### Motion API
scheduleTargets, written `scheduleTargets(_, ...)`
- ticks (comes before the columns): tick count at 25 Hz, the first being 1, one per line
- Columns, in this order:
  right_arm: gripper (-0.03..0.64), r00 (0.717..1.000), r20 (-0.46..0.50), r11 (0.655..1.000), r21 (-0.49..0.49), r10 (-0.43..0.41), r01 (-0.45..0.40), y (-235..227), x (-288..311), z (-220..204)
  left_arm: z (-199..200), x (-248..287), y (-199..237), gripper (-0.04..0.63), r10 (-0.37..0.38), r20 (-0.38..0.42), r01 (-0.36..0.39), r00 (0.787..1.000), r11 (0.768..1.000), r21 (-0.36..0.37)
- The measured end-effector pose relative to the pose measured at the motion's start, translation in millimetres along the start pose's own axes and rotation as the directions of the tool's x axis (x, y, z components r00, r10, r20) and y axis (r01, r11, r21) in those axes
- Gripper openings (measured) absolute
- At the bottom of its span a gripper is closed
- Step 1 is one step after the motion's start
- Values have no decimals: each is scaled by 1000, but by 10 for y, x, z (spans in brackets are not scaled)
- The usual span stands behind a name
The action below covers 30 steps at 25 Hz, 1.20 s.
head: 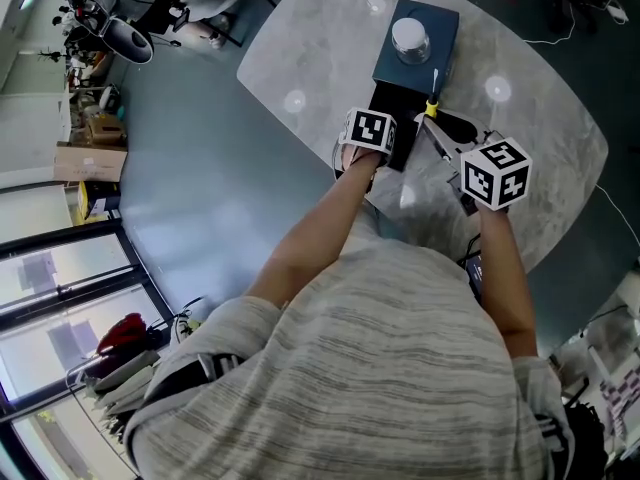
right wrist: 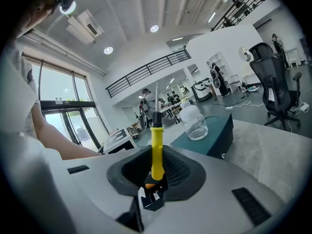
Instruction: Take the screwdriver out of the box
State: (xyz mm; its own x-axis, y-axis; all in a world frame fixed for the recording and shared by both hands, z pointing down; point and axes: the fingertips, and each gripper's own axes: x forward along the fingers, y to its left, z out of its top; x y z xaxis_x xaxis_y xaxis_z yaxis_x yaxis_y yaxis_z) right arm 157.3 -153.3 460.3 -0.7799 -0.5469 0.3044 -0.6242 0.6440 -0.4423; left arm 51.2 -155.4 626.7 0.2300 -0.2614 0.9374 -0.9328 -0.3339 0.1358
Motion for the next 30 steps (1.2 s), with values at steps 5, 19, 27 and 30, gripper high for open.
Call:
scheduleTargets(5,66,1000,18,1000,11,-6,6,-32,5,31,106,-152,-262,95,-227,81,235,970,967,-100)
scheduleTargets(19,66,999,15,999,18,-39,39,-95,-138,-11,-9,137,-202,150,-141,-27,138,990,986,-89)
scheduleTargets(27,66,998,19,998,29,-58,57,-169,-205,-17,-55,259,-140,131,-68,-94,66,993,998,-19)
scheduleTargets(30,66,998,19,998,28,-57,56,-156,-205,-16,-54,246,-147,124,-79,-91,77,993,997,-25)
